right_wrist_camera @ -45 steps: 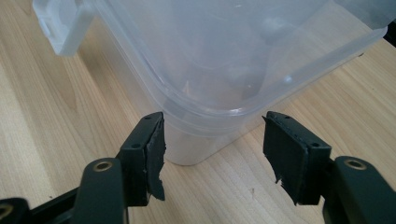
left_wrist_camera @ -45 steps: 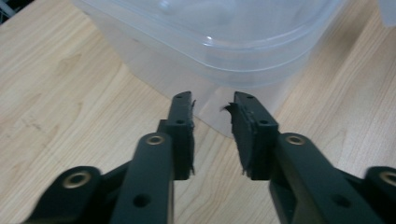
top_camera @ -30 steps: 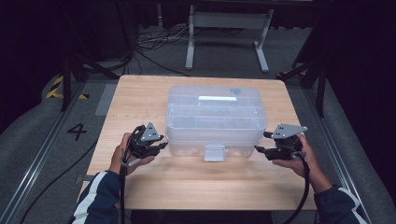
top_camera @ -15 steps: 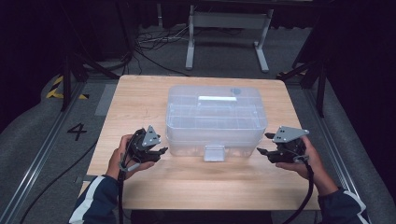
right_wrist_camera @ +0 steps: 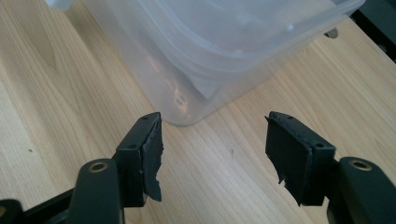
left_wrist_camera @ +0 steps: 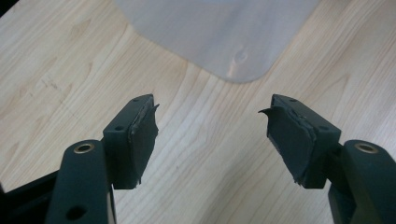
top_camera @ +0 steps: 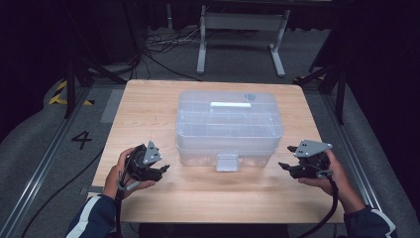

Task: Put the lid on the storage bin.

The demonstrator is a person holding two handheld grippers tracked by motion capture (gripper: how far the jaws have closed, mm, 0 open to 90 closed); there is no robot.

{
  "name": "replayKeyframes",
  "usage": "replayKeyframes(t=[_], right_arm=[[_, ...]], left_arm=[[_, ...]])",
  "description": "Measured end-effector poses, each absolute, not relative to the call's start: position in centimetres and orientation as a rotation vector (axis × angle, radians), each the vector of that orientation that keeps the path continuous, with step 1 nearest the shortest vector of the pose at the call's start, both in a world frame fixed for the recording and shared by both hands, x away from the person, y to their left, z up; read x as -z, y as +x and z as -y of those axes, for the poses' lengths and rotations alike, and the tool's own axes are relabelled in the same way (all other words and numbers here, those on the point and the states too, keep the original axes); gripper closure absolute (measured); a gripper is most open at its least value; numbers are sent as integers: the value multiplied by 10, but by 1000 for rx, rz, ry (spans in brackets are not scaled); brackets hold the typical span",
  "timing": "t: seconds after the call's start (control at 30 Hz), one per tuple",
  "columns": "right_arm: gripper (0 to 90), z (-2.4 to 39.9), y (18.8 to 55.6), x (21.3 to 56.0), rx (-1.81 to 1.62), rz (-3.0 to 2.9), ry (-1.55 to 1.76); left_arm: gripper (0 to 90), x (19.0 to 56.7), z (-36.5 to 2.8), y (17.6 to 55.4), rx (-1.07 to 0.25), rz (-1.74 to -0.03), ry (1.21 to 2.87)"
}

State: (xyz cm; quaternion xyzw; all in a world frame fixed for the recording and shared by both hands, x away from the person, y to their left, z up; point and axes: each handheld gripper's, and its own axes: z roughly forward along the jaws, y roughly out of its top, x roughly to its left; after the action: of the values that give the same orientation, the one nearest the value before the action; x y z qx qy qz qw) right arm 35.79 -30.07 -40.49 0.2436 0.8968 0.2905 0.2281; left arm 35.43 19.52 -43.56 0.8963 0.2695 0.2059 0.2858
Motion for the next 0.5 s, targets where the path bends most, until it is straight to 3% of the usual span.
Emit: replayKeyframes(t=[0.5], right_arm=[[362, 331, 354, 424, -752, -2451, 740]], left_arm=[[290, 448, -221, 340, -561, -778, 2413]])
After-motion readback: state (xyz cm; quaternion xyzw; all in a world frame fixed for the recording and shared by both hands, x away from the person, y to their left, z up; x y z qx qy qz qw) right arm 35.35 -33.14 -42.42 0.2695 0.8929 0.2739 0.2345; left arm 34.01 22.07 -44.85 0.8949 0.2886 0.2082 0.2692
